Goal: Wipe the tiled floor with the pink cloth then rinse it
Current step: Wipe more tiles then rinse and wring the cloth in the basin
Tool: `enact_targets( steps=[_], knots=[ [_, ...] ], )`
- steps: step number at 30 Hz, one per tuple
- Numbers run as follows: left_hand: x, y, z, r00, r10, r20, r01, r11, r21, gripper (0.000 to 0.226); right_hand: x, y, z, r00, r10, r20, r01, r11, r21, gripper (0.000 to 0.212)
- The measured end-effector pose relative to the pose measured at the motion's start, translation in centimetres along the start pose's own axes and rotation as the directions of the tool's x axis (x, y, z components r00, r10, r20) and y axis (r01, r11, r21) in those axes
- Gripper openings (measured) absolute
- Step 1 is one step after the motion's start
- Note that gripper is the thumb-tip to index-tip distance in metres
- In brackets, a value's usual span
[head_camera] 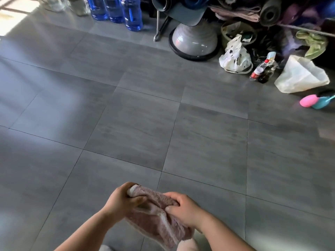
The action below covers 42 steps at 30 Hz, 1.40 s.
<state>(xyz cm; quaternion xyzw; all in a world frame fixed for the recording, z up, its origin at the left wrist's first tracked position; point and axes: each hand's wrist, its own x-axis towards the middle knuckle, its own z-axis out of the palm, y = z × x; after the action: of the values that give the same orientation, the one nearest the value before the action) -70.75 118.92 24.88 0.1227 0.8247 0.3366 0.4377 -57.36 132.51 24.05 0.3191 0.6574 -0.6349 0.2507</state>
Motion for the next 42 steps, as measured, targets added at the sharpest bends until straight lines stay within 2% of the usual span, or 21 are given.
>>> enact_targets(
  steps=[4, 8, 11, 13, 17, 21, 22, 23, 24, 26, 28, 30, 31, 33, 36, 38, 39, 40, 42],
  knots=[
    [3.5, 3.2, 4.7, 0.996, -0.055, -0.063, 0.05, 0.996, -0.08, 0.029, 1.4, 1.1, -5.5, 0.999, 0.045, 0.012, -0.043, 0.989, -0.142, 0.03],
    [8.7, 3.5, 7.5, 0.995, -0.045, -0.09, 0.037, 0.995, -0.091, 0.033, 6.3, 2.5, -8.4, 0.997, 0.074, -0.007, -0.072, 0.948, -0.309, 0.039],
    [14.9, 1.0, 9.3, 0.994, -0.058, -0.095, 0.051, 0.996, -0.075, 0.033, 12.9, 5.0, -10.0, 0.996, 0.049, -0.077, -0.069, 0.959, -0.275, 0.04],
    [19.9, -2.2, 11.0, 0.994, -0.072, -0.077, 0.069, 0.997, -0.043, 0.029, 18.5, 8.6, -10.7, 0.989, 0.062, -0.131, -0.092, 0.968, -0.232, 0.029],
    [30.8, -10.6, 14.7, 0.997, -0.08, -0.022, 0.082, 0.986, 0.142, 0.02, 30.0, 17.5, -11.7, 0.977, 0.09, -0.196, -0.112, 0.988, -0.102, 0.03],
    [40.2, -17.8, 16.6, 1.0, 0.008, -0.029, 0.004, 0.914, 0.406, 0.047, 40.1, 23.7, -14.8, 0.962, 0.042, -0.271, -0.035, 0.999, 0.029, 0.025],
    [42.4, -19.4, 17.0, 0.999, 0.034, -0.027, -0.017, 0.878, 0.478, 0.052, 42.3, 25.5, -15.6, 0.951, 0.033, -0.307, -0.03, 0.999, 0.013, 0.028],
    [44.6, -20.8, 17.2, 0.998, 0.05, -0.033, -0.023, 0.833, 0.553, 0.059, 44.3, 27.5, -16.2, 0.934, 0.032, -0.357, -0.072, 0.993, -0.098, 0.051],
    [46.7, -22.0, 17.4, 0.997, 0.05, -0.053, -0.006, 0.786, 0.618, 0.067, 46.3, 29.5, -16.5, 0.895, 0.024, -0.445, -0.15, 0.956, -0.25, 0.072],
    [50.3, -24.1, 17.8, 0.992, 0.023, -0.127, 0.071, 0.725, 0.685, 0.081, 49.1, 33.0, -16.0, 0.795, -0.176, -0.58, -0.228, 0.799, -0.556, 0.085],
    [53.4, -25.8, 18.0, 0.978, -0.023, -0.207, 0.159, 0.724, 0.671, 0.093, 51.3, 35.2, -14.8, 0.796, -0.285, -0.534, -0.214, 0.692, -0.689, 0.088],
    [55.2, -27.3, 17.7, 0.964, -0.079, -0.255, 0.228, 0.743, 0.629, 0.1, 52.5, 36.5, -13.8, 0.793, -0.375, -0.48, -0.163, 0.628, -0.761, 0.088],
    [55.6, -27.7, 17.5, 0.962, -0.096, -0.254, 0.24, 0.739, 0.629, 0.102, 53.0, 36.5, -13.5, 0.784, -0.431, -0.447, -0.12, 0.602, -0.79, 0.088],
    [55.8, -28.3, 17.4, 0.966, -0.106, -0.236, 0.237, 0.73, 0.641, 0.104, 54.1, 36.9, -12.4, 0.758, -0.573, -0.311, -0.034, 0.441, -0.897, 0.092],
    [56.3, -28.6, 17.3, 0.967, -0.105, -0.23, 0.229, 0.749, 0.622, 0.106, 56.0, 35.6, -11.0, 0.758, -0.65, -0.05, 0.089, 0.18, -0.98, 0.094],
    [56.2, -28.9, 17.2, 0.97, -0.111, -0.215, 0.222, 0.759, 0.612, 0.106, 58.2, 34.6, -11.9, 0.732, -0.679, 0.062, 0.11, 0.029, -0.993, 0.087],
    [56.3, -29.1, 17.2, 0.972, -0.104, -0.211, 0.214, 0.764, 0.609, 0.105, 59.0, 34.1, -12.9, 0.715, -0.697, 0.053, 0.1, 0.027, -0.995, 0.08],
    [56.4, -29.3, 17.1, 0.974, -0.088, -0.209, 0.2, 0.771, 0.605, 0.103, 59.6, 33.7, -14.2, 0.688, -0.725, -0.001, 0.071, 0.069, -0.995, 0.074],
    [56.3, -29.6, 16.3, 0.981, -0.047, -0.187, 0.154, 0.78, 0.607, 0.101, 60.7, 32.7, -16.8, 0.62, -0.763, -0.181, -0.038, 0.201, -0.979, 0.07]
  ],
)
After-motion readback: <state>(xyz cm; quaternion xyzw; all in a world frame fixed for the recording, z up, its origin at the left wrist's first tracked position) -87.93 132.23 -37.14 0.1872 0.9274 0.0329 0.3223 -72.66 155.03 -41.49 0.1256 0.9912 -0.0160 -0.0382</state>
